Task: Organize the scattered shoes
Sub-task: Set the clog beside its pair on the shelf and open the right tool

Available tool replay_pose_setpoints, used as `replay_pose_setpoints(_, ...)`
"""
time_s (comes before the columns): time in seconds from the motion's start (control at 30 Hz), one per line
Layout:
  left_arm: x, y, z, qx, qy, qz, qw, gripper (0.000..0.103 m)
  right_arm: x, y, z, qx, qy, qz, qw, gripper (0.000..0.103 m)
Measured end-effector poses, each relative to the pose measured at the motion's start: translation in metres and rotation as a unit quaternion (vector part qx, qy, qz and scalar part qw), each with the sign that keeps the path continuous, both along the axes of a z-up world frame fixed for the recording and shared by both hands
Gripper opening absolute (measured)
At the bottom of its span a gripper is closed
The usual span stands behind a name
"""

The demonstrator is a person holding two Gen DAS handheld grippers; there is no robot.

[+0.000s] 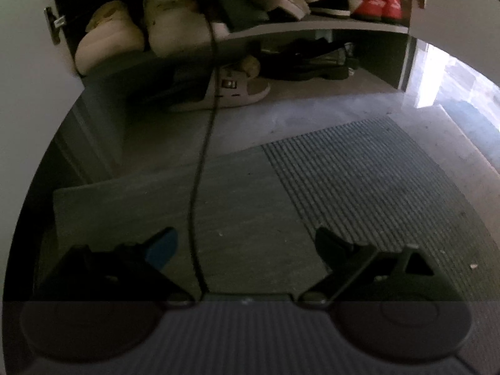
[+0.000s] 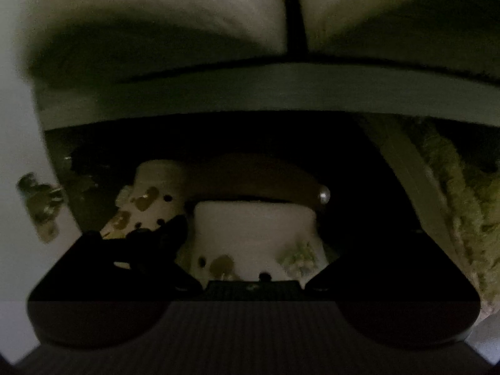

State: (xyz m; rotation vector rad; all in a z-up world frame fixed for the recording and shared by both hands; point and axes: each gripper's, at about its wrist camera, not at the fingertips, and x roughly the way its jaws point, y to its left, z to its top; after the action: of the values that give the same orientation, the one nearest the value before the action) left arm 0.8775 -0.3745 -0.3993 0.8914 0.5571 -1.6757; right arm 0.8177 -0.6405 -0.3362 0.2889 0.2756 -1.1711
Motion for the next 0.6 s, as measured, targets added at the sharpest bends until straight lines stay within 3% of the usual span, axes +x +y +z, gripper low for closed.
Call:
replay_pose_setpoints(0.27, 0.009, 0.0, 0.001, -0.003, 0.008, 0.004, 1.0, 0.096, -0.03, 0.079, -0.001, -0.049, -0.022, 0.014, 0.998, 0.093)
replay_pose_setpoints(0.37, 0.015, 0.001, 0.001, -0.001, 0.015, 0.008, 0.9999, 0.096, -0.047, 0.107, -0.008, -0.018, -0.037, 0.006, 0.999, 0.093)
replay_pose_setpoints(0.53, 0.019, 0.003, 0.001, 0.002, 0.017, 0.013, 0.9998, 0.097, -0.034, 0.115, -0.03, 0.047, -0.046, 0.0, 0.998, 0.093)
replay_pose_setpoints(0.6, 0.019, 0.004, 0.002, 0.002, 0.016, 0.014, 0.9998, 0.097, -0.025, 0.108, -0.03, 0.058, -0.041, -0.009, 0.997, 0.083)
